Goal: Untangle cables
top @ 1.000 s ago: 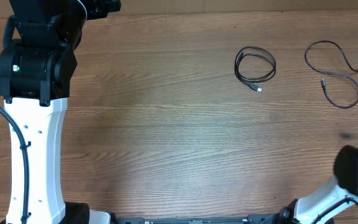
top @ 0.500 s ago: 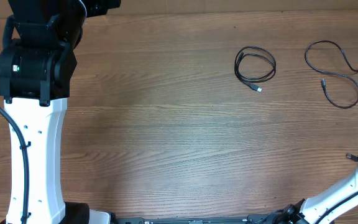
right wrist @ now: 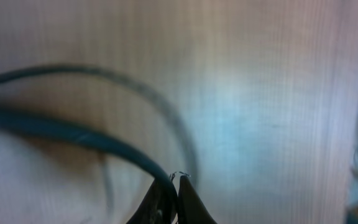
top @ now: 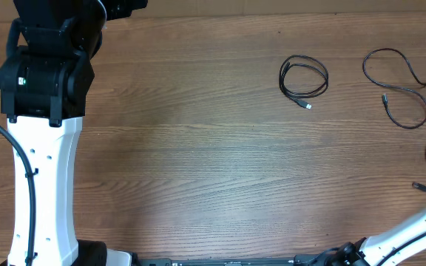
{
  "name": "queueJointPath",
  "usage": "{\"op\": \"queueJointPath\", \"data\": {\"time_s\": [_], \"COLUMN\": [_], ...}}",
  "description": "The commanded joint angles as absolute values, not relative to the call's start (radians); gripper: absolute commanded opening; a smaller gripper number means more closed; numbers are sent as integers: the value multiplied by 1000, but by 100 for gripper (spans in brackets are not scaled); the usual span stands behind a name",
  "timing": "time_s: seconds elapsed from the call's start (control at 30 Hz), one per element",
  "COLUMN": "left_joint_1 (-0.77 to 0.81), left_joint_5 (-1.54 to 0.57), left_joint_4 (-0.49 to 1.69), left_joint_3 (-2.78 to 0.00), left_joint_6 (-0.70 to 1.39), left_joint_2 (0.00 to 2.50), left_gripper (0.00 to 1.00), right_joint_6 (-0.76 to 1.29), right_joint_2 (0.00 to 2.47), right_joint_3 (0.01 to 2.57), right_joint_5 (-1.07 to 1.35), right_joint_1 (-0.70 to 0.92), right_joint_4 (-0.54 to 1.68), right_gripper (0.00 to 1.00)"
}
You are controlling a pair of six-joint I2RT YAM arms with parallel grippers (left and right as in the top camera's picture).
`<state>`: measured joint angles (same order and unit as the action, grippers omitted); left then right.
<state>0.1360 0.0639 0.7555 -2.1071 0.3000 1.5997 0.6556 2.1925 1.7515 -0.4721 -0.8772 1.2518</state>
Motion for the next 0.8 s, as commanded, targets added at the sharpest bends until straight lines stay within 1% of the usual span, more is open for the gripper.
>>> {"op": "queueJointPath", "data": {"time_s": [0.0,0.23,0.4,0.43,0.5,0.53,0.67,0.77], "left_joint_1": [141,141,141,141,145,145,145,145], "left_joint_5": [59,59,59,59,62,62,62,62], "left_joint_4": [754,744,734,730,720,714,698,690], "left_joint_3": [-2112,-2112,-2112,-2112,-2112,-2112,-2112,-2112], "left_joint_6": [316,319,323,323,323,323,323,323], "left_joint_2": [1597,1597,1597,1597,1597,1597,1599,1604], "left_gripper": [100,100,100,100,99,100,100,100], "right_joint_6": [770,789,787,777,744,712,661,595], "right_joint_2": [2179,2162,2162,2162,2162,2162,2159,2144], "right_joint_3": [1759,1763,1763,1763,1763,1768,1806,1868], "right_joint_5": [-508,-507,-503,-499,-486,-476,-459,-390], "right_joint_1": [-955,-1087,-1126,-1126,-1126,-1117,-1088,-1052], "right_joint_4": [1282,1323,1317,1313,1303,1297,1301,1316], "right_gripper": [4,4,4,32,96,100,100,100]}}
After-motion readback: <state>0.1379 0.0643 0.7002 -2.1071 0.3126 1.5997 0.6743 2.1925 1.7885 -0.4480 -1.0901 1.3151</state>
